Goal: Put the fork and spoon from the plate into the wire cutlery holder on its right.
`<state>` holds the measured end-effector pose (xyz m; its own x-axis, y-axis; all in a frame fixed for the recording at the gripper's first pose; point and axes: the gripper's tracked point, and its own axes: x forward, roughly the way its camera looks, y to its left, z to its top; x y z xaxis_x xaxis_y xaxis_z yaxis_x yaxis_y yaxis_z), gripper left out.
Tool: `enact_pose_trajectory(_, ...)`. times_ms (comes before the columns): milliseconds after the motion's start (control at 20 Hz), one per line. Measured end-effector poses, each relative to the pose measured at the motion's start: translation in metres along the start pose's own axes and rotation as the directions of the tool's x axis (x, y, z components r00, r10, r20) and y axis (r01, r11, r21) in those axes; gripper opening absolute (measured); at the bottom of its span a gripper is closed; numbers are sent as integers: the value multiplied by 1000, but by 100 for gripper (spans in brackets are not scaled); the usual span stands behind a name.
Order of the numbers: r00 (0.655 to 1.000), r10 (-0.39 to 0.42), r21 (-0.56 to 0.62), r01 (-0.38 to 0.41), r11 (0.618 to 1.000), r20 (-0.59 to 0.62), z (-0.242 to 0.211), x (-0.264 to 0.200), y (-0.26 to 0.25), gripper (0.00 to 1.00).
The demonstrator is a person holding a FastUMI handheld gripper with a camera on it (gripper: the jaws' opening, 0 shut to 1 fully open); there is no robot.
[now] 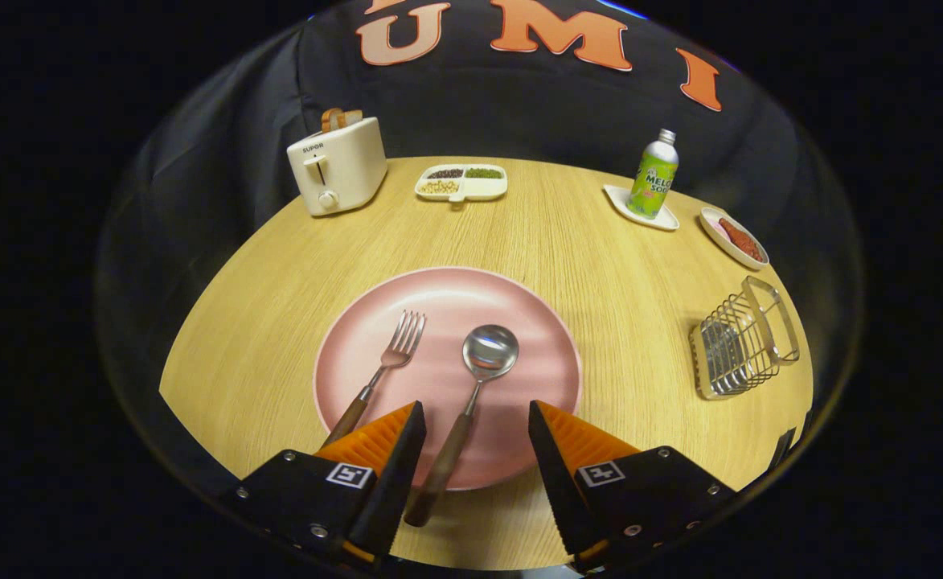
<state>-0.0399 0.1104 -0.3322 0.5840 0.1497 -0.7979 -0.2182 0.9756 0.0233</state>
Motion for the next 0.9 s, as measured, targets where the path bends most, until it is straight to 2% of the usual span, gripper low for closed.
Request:
enact_pose_trajectory(150, 998, 6, -15, -7, 1000, -67, -11, 9, 3, 74)
enact_pose_trajectory(250, 996, -6, -28, 3, 1000, -87, -14, 11, 3, 68)
enact_pose_trajectory(450, 995, -15, -37, 12, 999, -102, -16, 11, 1, 46)
enact_pose_trajectory(600, 991, -32, -25, 29, 999, -132, -17, 11, -5, 23)
enact_pose_trajectory(700, 990, -34, -5, 33, 999, -137, -17, 10, -6, 11)
enact_pose_trajectory(900, 993, -13, 5, 13, 1000, -114, -12, 2, -7, 7)
